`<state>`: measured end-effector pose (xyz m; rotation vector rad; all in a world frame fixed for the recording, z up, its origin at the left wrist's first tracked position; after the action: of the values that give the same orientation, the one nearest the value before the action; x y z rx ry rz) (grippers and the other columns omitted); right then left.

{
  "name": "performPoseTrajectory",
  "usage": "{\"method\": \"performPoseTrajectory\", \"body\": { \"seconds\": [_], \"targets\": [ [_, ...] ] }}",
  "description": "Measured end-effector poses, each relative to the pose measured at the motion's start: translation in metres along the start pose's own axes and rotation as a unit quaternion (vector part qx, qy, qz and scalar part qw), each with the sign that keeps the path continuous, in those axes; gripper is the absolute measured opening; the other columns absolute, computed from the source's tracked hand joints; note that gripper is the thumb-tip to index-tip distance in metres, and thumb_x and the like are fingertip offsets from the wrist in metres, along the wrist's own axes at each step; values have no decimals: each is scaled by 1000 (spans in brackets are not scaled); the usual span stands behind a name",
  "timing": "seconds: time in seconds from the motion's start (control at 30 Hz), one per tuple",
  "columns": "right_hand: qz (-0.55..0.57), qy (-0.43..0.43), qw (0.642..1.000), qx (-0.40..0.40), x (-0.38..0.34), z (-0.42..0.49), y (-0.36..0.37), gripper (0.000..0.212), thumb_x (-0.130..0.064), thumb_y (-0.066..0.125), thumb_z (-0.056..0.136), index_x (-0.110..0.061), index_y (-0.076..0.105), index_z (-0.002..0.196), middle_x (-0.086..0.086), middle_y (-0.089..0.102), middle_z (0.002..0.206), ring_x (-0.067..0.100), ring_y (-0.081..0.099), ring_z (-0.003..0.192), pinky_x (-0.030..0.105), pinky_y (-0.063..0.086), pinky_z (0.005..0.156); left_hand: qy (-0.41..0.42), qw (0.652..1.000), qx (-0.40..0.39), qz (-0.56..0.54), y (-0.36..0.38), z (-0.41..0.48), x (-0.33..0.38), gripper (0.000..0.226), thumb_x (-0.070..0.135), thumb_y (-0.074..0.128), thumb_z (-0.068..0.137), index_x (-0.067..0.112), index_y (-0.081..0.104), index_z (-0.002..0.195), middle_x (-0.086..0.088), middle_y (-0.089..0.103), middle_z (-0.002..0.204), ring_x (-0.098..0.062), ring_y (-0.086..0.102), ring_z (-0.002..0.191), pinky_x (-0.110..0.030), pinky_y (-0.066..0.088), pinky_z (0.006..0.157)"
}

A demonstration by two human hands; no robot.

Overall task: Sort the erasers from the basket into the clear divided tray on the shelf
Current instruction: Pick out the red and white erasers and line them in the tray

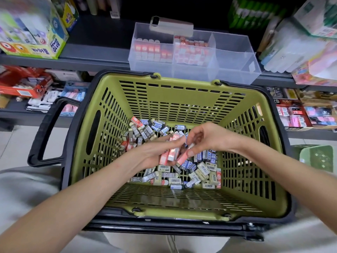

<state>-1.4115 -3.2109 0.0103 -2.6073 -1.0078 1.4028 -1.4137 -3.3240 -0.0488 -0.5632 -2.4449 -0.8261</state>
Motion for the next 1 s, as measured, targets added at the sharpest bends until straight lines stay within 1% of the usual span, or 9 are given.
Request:
{"method": "performPoseTrajectory", "body": {
  "seconds": [0.1, 0.2, 0.3, 0.33, 0.43, 0.5, 0.63, 0.87, 1.0],
  "targets": [
    [44, -36, 996, 63, -6, 1, 6, 22, -3, 78, 68, -8, 64, 84, 2, 65, 76, 10, 59, 65, 24, 52, 70, -17, 999, -49, 9, 7, -3, -5, 62, 20, 78, 65, 10, 47, 118, -6, 73, 78, -18, 67, 67, -24, 53, 51],
    [124, -17, 991, 45, 8, -1, 3, 25, -9, 77, 70, -12, 62, 90, 4, 69, 80, 11, 63, 66, 23, 54, 68, -11, 998, -65, 3, 9, -3, -4, 47, 11, 77, 64, 10, 55, 105, -5, 70, 75, -15, 66, 62, -20, 51, 47],
    [-88, 69, 993, 23, 53, 1, -9, 18, -24, 71, 79, -15, 65, 93, -5, 67, 87, 8, 64, 77, 21, 51, 74, -7, 999, -31, 0, 2, 0, -1, 51, 8, 77, 59, 10, 56, 105, -7, 71, 73, -16, 67, 60, -22, 51, 45],
    [-259, 121, 958, 7, 76, 0, -12, 16, -29, 66, 85, -15, 64, 92, -7, 63, 86, 8, 62, 77, 22, 52, 75, -5, 1000, -19, -4, -1, 1, 0, 51, 8, 77, 58, 9, 55, 104, -7, 72, 71, -17, 66, 59, -22, 51, 44],
    [-634, 217, 740, -61, 128, -4, -7, 28, -38, 49, 94, -12, 58, 87, -3, 49, 80, 8, 46, 65, 20, 48, 62, 0, 1000, -7, -7, -3, 1, 3, 50, 8, 77, 59, 10, 54, 103, -6, 72, 70, -16, 66, 58, -22, 50, 44],
    [-668, 233, 702, -75, 143, -4, 2, 40, -46, 48, 92, -8, 52, 83, 1, 49, 84, 10, 41, 65, 24, 43, 62, 0, 1000, -10, -3, -1, 0, 4, 51, 8, 77, 59, 10, 54, 105, -5, 72, 69, -16, 66, 58, -22, 50, 44],
    [-653, 241, 711, -96, 158, -2, 7, 43, -56, 55, 83, -14, 56, 85, -1, 56, 93, 16, 49, 87, 32, 39, 90, 5, 1000, -13, -2, 0, -2, 6, 48, 7, 76, 60, 10, 53, 103, -4, 72, 67, -16, 67, 58, -22, 50, 43],
    [-588, 205, 779, -79, 153, 1, 9, 41, -57, 64, 75, -18, 65, 90, -6, 65, 93, 15, 57, 94, 35, 37, 97, 7, 1000, -6, -2, -1, -3, 6, 43, 7, 76, 60, 10, 54, 97, -5, 71, 67, -17, 66, 59, -22, 49, 42],
    [-507, 198, 837, -61, 152, -1, 18, 37, -41, 73, 75, -12, 59, 93, -1, 64, 93, 15, 61, 89, 30, 50, 85, 8, 1000, 6, -6, -3, -4, 8, 47, 9, 77, 59, 10, 54, 99, -8, 71, 74, -18, 65, 58, -22, 48, 41]
  ]
}}
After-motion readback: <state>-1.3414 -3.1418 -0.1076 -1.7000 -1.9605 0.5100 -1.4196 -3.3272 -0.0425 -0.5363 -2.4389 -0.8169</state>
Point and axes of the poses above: each hand's wrist, its own z-axis towards the middle knuckle, its own y-axis out of the palm, x = y × z, the point moved 8 cm from there along z, towards the middle knuckle
